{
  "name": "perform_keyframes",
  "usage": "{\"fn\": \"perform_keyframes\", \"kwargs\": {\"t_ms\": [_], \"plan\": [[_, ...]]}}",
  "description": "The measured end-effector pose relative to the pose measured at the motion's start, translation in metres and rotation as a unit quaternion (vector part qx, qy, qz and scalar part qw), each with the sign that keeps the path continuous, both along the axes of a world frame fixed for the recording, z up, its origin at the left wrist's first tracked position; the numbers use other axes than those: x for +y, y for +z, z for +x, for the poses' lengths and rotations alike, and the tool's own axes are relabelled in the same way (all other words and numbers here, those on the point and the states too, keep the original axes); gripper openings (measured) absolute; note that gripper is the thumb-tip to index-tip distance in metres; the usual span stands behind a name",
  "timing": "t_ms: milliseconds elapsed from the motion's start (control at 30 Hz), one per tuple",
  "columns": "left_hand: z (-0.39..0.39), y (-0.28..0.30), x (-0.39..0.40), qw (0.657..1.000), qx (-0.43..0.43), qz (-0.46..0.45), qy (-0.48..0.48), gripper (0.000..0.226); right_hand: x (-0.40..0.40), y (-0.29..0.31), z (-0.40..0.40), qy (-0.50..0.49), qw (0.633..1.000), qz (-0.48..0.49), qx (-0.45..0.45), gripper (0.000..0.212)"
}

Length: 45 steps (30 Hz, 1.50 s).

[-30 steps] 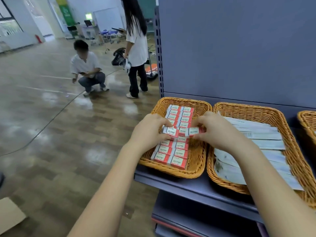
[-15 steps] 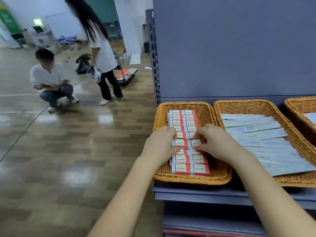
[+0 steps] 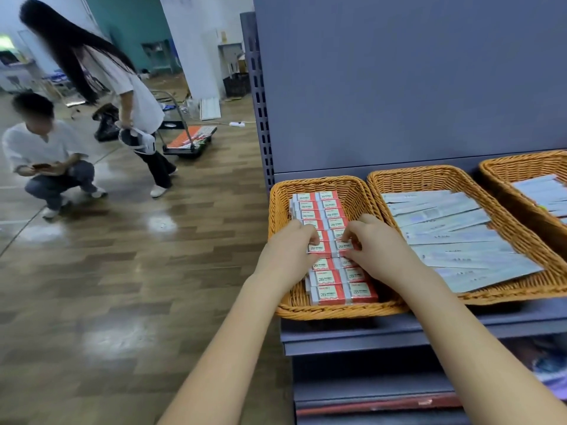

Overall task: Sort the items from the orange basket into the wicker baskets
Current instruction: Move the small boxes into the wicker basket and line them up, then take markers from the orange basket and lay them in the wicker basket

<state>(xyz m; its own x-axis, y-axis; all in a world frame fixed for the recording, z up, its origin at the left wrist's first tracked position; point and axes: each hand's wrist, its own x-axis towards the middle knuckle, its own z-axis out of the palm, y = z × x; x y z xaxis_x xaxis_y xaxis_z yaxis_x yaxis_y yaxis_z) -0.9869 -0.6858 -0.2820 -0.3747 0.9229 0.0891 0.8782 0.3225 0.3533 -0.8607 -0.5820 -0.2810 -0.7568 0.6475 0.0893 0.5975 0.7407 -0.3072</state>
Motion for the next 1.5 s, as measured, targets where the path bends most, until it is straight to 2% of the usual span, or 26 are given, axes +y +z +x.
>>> {"fn": "perform_keyframes", "kwargs": {"t_ms": [200, 367, 567, 700, 833, 1167, 1500], "plan": [[0.001, -0.003, 0.005, 0.999, 0.033, 0.001, -0.015, 0.022, -0.004, -0.001, 0.002, 0.001, 0.999, 0.04, -0.001, 0.022], [0.0, 0.005, 0.009, 0.998, 0.062, -0.01, -0.016, 0.033, 0.0, 0.006, 0.005, 0.025, 0.998, 0.055, -0.028, 0.028], [0.008, 0.016, 0.036, 0.983, 0.178, 0.028, -0.026, 0.038, 0.024, 0.019, 0.002, 0.034, 0.993, 0.117, 0.0, 0.03], [0.019, 0.017, 0.063, 0.962, 0.265, -0.013, -0.068, 0.035, 0.043, 0.014, 0.019, 0.012, 0.987, 0.151, -0.05, 0.029], [0.038, 0.025, 0.093, 0.954, 0.291, -0.03, -0.069, 0.035, 0.067, 0.015, 0.051, -0.022, 0.985, 0.147, -0.084, 0.033], [0.149, 0.05, 0.178, 0.945, 0.314, -0.017, -0.092, 0.038, 0.144, 0.043, 0.16, -0.066, 0.975, 0.186, -0.106, 0.035], [0.289, 0.061, 0.282, 0.946, 0.301, -0.017, -0.122, 0.043, 0.235, 0.058, 0.3, -0.108, 0.974, 0.166, -0.112, 0.035]]}}
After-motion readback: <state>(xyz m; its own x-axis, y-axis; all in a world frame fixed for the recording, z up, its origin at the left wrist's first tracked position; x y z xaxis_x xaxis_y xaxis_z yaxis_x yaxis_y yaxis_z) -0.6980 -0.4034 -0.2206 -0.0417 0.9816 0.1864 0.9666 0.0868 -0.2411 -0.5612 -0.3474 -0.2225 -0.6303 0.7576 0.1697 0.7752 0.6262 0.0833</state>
